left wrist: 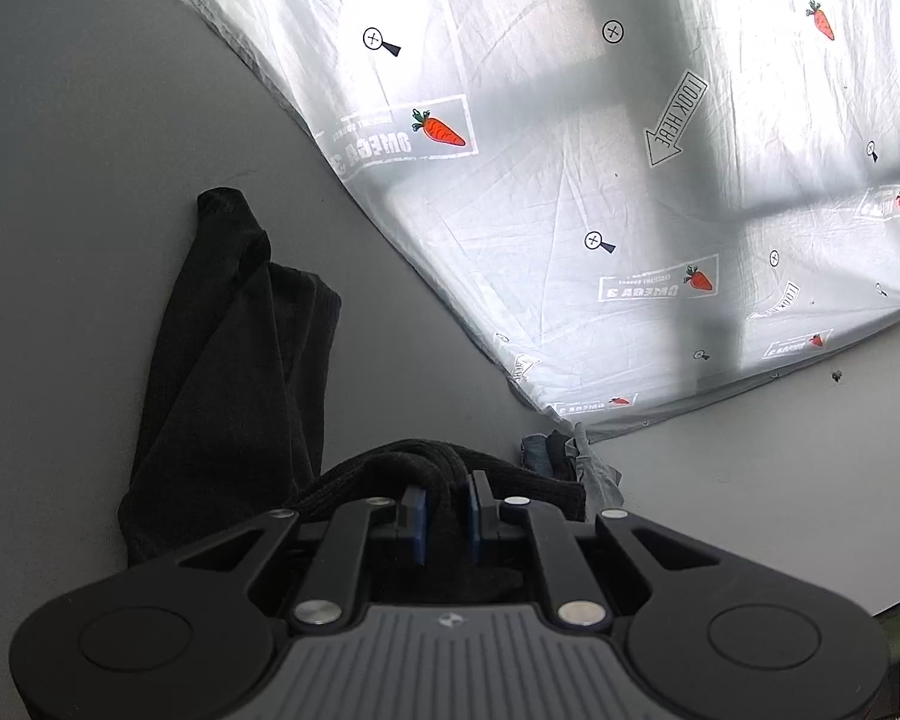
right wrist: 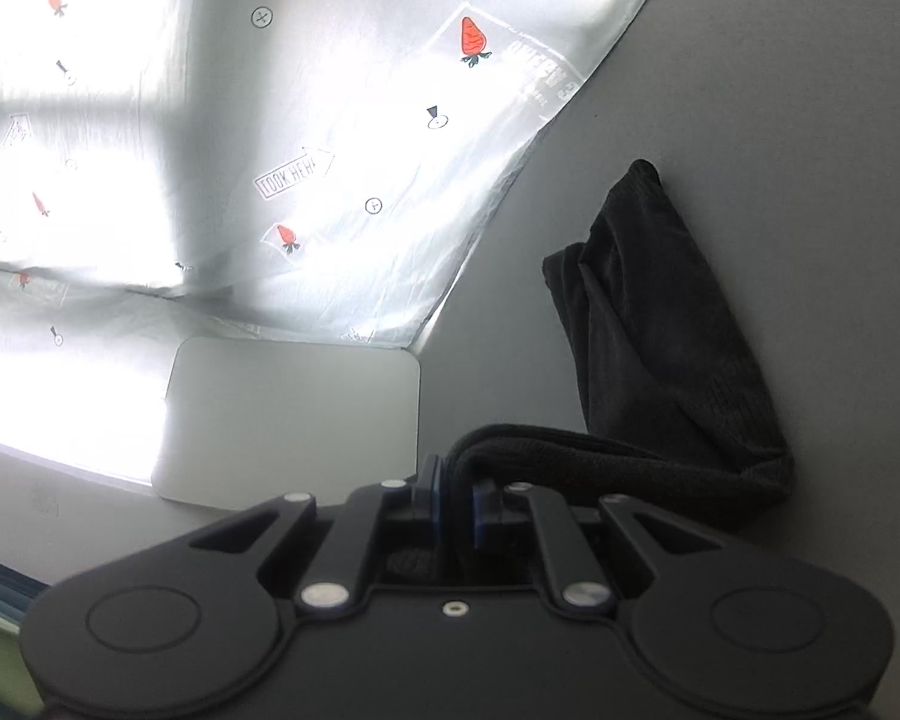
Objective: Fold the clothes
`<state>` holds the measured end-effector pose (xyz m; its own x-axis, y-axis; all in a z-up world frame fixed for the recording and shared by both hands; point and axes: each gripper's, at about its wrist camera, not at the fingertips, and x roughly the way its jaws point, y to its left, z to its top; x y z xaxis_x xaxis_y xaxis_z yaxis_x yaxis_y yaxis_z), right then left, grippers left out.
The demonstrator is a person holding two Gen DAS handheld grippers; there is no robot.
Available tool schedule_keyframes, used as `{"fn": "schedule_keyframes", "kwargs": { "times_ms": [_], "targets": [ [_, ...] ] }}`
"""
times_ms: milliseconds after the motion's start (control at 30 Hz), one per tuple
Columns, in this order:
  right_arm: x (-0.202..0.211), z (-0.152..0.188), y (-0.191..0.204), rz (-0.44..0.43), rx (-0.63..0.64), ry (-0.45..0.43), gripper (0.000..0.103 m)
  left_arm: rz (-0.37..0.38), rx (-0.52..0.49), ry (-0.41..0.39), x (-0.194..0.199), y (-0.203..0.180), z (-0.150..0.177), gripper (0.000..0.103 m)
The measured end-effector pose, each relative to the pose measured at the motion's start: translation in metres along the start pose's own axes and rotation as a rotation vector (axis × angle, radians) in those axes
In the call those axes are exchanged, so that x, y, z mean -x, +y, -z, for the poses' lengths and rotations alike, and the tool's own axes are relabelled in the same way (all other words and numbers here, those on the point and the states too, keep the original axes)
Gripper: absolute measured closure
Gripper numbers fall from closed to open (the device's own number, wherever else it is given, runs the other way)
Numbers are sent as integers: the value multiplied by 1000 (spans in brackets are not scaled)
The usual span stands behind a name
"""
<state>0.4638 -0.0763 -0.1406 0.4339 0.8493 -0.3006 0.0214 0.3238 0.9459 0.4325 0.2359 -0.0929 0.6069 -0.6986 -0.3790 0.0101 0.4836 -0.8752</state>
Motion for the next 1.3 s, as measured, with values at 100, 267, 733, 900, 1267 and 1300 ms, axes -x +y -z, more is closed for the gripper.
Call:
{"fn": "schedule_keyframes", "kwargs": {
  "times_ms": [100,267,733,900,1267,1300],
  "targets": [
    [-27,-35,-20,-2,-103,-1,89,-30,2,17,-31,14,-33,89],
    [-81,-94,-69,34,-355,-20,63,-158,62,17,-76,52,-87,77],
    [-117,-150,-41,284,152,-62,46,-401,-157,-17,-101,73,-121,32],
    [-132,-110,-27,449,439,31,44,-467,-262,101,-133,71,-91,30],
    [-156,-95,-50,465,524,16,61,-522,-430,55,-166,69,-82,48],
    [-157,-99,-52,450,504,9,61,-522,-429,52,-166,70,-84,50]
  ]
}}
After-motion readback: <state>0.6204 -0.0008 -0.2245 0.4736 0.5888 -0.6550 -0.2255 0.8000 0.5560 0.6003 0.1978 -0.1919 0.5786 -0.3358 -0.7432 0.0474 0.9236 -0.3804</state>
